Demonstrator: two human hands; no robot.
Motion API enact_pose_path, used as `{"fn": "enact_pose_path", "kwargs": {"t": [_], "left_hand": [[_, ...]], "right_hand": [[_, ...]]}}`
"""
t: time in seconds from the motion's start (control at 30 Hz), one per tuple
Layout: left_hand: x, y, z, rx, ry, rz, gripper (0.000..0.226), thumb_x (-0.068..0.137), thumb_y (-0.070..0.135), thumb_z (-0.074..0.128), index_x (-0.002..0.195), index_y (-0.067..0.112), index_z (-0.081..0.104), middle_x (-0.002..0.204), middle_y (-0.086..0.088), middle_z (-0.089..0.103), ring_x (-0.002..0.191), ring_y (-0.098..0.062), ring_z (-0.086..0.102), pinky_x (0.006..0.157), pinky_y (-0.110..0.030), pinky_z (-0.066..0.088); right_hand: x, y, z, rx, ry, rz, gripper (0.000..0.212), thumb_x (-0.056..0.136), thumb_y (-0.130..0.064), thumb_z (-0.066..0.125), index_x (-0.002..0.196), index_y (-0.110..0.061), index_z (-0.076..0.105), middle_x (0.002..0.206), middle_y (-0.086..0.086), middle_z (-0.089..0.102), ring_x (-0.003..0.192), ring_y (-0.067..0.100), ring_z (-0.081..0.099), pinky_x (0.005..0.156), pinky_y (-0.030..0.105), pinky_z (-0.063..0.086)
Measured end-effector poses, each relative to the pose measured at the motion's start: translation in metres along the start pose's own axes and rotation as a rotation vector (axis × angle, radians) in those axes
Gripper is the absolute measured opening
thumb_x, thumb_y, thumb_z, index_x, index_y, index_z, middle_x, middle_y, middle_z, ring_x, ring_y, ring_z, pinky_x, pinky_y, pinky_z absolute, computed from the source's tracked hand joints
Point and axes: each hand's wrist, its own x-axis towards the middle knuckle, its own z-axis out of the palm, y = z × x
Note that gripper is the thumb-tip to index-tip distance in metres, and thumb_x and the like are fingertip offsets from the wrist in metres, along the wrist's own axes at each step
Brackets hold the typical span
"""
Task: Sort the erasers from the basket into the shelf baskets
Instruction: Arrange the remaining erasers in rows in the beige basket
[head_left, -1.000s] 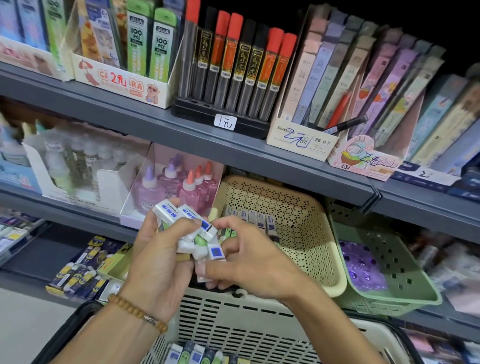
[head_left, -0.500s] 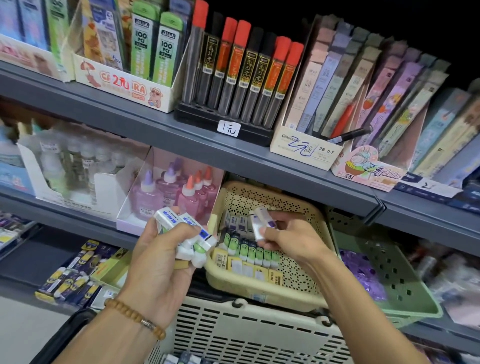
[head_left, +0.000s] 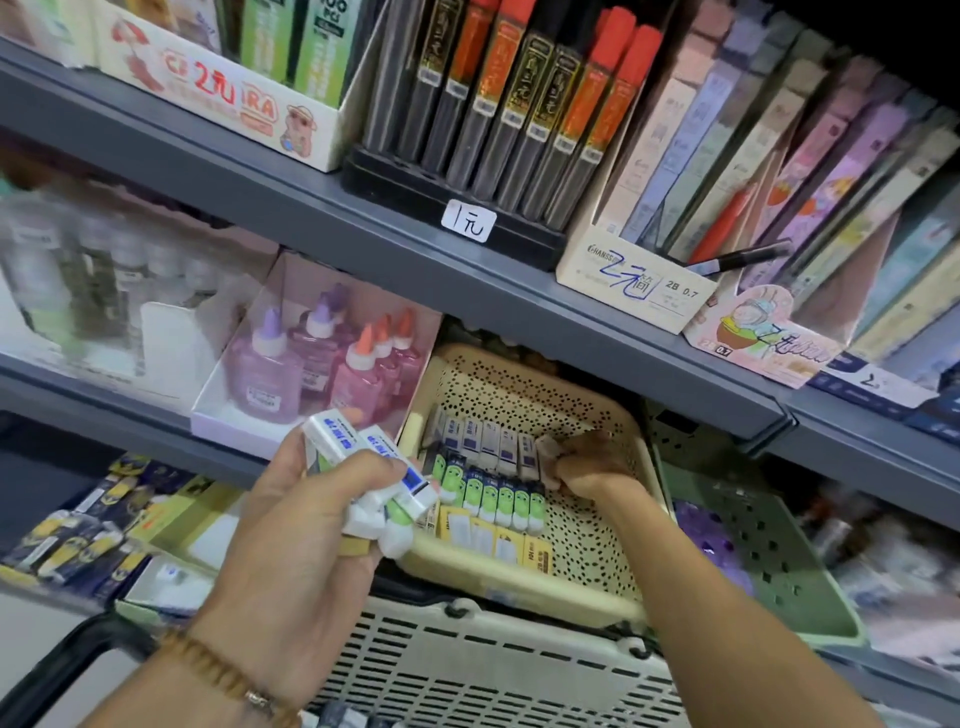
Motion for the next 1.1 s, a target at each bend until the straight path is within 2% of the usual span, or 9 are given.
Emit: {"fn": "enact_pose_path", "kwargs": {"t": [0.1,0.23,0.4,0.53,0.67,0.77,0.87,0.93,1.1], "left_hand": [[-0.001,0.001,0.0,-0.01,-0.004,-0.003,0.042,0.052,0.004,0.068,0.091,0.019,0.063,0.084,-0.01,0.066,0.072,-0.026,0.069,0.044,-0.027,0.041],[-0.003,0.003,0.002,-0.009,0.008,-0.008,0.045,0.052,0.004,0.069,0.094,0.018,0.063,0.087,-0.011,0.066,0.076,-0.028,0.067,0.044,-0.027,0.042],[-0.002,0.006,0.0,-0.007,0.016,-0.011,0.04,0.052,0.004,0.069,0.09,0.016,0.061,0.096,-0.017,0.065,0.093,-0.036,0.065,0.049,-0.028,0.044],[0.0,0.009,-0.001,0.008,0.019,0.008,0.035,0.055,0.003,0.067,0.087,0.016,0.06,0.095,-0.017,0.063,0.087,-0.034,0.064,0.056,-0.033,0.042],[0.0,0.01,-0.001,0.007,0.033,0.023,0.034,0.056,0.001,0.065,0.085,0.019,0.064,0.087,-0.012,0.065,0.075,-0.029,0.07,0.065,-0.037,0.041],[0.001,0.01,-0.001,0.037,0.028,0.001,0.035,0.055,0.002,0.065,0.087,0.018,0.062,0.09,-0.015,0.064,0.084,-0.032,0.064,0.053,-0.031,0.043],[0.002,0.009,-0.002,0.039,0.042,-0.011,0.037,0.054,0.003,0.066,0.087,0.019,0.063,0.089,-0.015,0.066,0.085,-0.034,0.062,0.052,-0.029,0.044],[0.001,0.008,-0.002,0.037,0.054,-0.013,0.036,0.053,0.003,0.066,0.085,0.019,0.064,0.086,-0.015,0.067,0.087,-0.036,0.063,0.06,-0.034,0.043],[-0.002,0.009,-0.002,0.06,0.053,-0.029,0.033,0.051,0.003,0.068,0.08,0.019,0.064,0.084,-0.014,0.067,0.08,-0.032,0.065,0.058,-0.033,0.043]], "right_hand": [[0.0,-0.005,0.002,-0.076,-0.009,0.02,0.041,0.097,-0.035,0.054,0.109,0.002,0.066,0.108,0.016,0.063,0.099,0.025,0.062,0.076,0.025,0.047],[-0.001,-0.009,-0.001,-0.067,-0.045,-0.02,0.023,0.09,-0.034,0.066,0.088,-0.011,0.072,0.086,0.004,0.066,0.07,0.012,0.059,0.049,0.018,0.036],[-0.006,-0.028,0.0,0.062,0.106,-0.153,0.029,0.078,-0.049,0.073,0.073,-0.021,0.069,0.077,-0.007,0.067,0.079,0.012,0.062,0.056,0.021,0.037],[-0.01,-0.062,0.015,-0.019,0.023,-0.297,0.029,0.079,-0.044,0.073,0.071,-0.017,0.07,0.078,-0.012,0.065,0.069,0.005,0.059,0.055,0.016,0.041],[-0.013,-0.075,0.027,0.16,-0.127,-0.335,0.027,0.088,-0.033,0.069,0.08,-0.007,0.075,0.083,0.008,0.074,0.063,0.014,0.061,0.072,0.032,0.054],[-0.015,-0.073,0.026,0.284,-0.214,-0.353,0.028,0.096,-0.026,0.059,0.083,-0.004,0.071,0.073,0.007,0.068,0.066,0.021,0.061,0.073,0.038,0.053],[-0.014,-0.07,0.025,0.169,-0.152,-0.408,0.018,0.093,-0.027,0.061,0.096,-0.013,0.073,0.094,-0.001,0.069,0.088,0.019,0.064,0.083,0.034,0.054],[-0.016,-0.071,0.027,0.183,-0.172,-0.399,0.03,0.083,-0.038,0.071,0.108,-0.022,0.069,0.106,-0.008,0.066,0.097,0.013,0.061,0.085,0.025,0.048],[-0.01,-0.086,0.036,0.117,-0.135,-0.401,0.049,0.072,-0.045,0.081,0.113,-0.025,0.066,0.118,-0.006,0.065,0.095,0.011,0.055,0.067,0.019,0.04]]}}
